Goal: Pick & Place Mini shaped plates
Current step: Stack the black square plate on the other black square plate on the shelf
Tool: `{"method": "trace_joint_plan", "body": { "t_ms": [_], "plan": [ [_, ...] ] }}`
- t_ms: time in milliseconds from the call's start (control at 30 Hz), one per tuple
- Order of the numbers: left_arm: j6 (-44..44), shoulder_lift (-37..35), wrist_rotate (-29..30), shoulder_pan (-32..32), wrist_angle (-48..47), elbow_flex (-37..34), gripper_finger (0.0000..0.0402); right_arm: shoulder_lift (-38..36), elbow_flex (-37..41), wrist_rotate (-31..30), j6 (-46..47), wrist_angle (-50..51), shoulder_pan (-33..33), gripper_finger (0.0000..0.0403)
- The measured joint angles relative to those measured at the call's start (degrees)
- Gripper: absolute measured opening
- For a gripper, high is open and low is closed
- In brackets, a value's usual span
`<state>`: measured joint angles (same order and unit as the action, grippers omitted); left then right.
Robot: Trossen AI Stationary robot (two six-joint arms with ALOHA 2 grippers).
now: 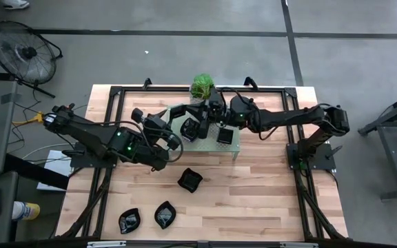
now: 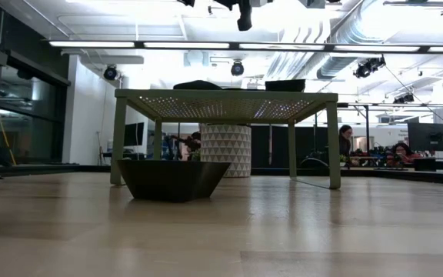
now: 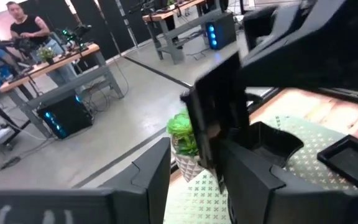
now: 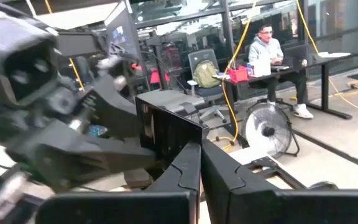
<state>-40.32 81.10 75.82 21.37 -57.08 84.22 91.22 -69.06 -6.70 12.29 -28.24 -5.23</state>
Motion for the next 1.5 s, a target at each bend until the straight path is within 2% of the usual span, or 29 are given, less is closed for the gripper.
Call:
{"method": "trace_joint_plan", "body": {
  "t_ms": [100, 300, 367, 533, 600, 733, 900, 1000, 1300, 1500],
  "plan": [
    [4.28, -0.04, -1.29, 0.00, 0.03, 2.00, 0.0137, -0.20, 0.00, -0.11, 1.22, 1.30, -1.10, 0.0000],
    [11.44, -0.86, -5.20, 0.04, -2.16, 6.33, 0.0136, -2.85, 0.09, -2.30, 3.35, 10.04, -3.95, 0.0000],
    [10.41, -2.42, -6.32, 0.04, -4.29, 6.41, 0.0136, -5.19, 0.09, -2.99, 5.59, 14.57, -5.38, 0.0000],
    [0.33, -7.76, -6.67, 0.04, -13.85, 3.79, 0.0136, -11.95, 0.07, -5.02, 8.18, 27.01, -8.42, 0.0000],
    [-3.23, -10.52, -6.50, 0.56, -16.76, 1.47, 0.0136, -15.01, 0.04, -7.32, 8.24, 32.24, -9.15, 0.0000],
    [-7.22, -17.33, -5.58, 2.47, -16.38, -5.01, 0.0136, -20.73, 0.02, -12.75, 9.64, 43.25, -9.52, 0.0000],
    [-14.22, -25.68, -4.90, 6.24, -15.56, -14.81, 0.0136, -27.02, 0.45, -14.43, 20.62, 58.25, -9.13, 0.0000],
    [-15.68, -30.21, -4.22, 8.83, -11.68, -20.62, 0.0136, -30.02, 1.50, -15.84, 28.45, 64.93, -6.87, 0.0000],
    [-15.47, -41.54, -2.55, 14.29, -0.29, -35.63, 0.0136, -32.70, 3.93, -16.69, 54.44, 72.92, 0.43, 0.0000],
    [-15.40, -47.68, -2.17, 17.49, 2.96, -41.24, 0.0136, -31.10, 7.86, -13.74, 68.02, 71.43, 4.61, 0.0000]
  ]
}}
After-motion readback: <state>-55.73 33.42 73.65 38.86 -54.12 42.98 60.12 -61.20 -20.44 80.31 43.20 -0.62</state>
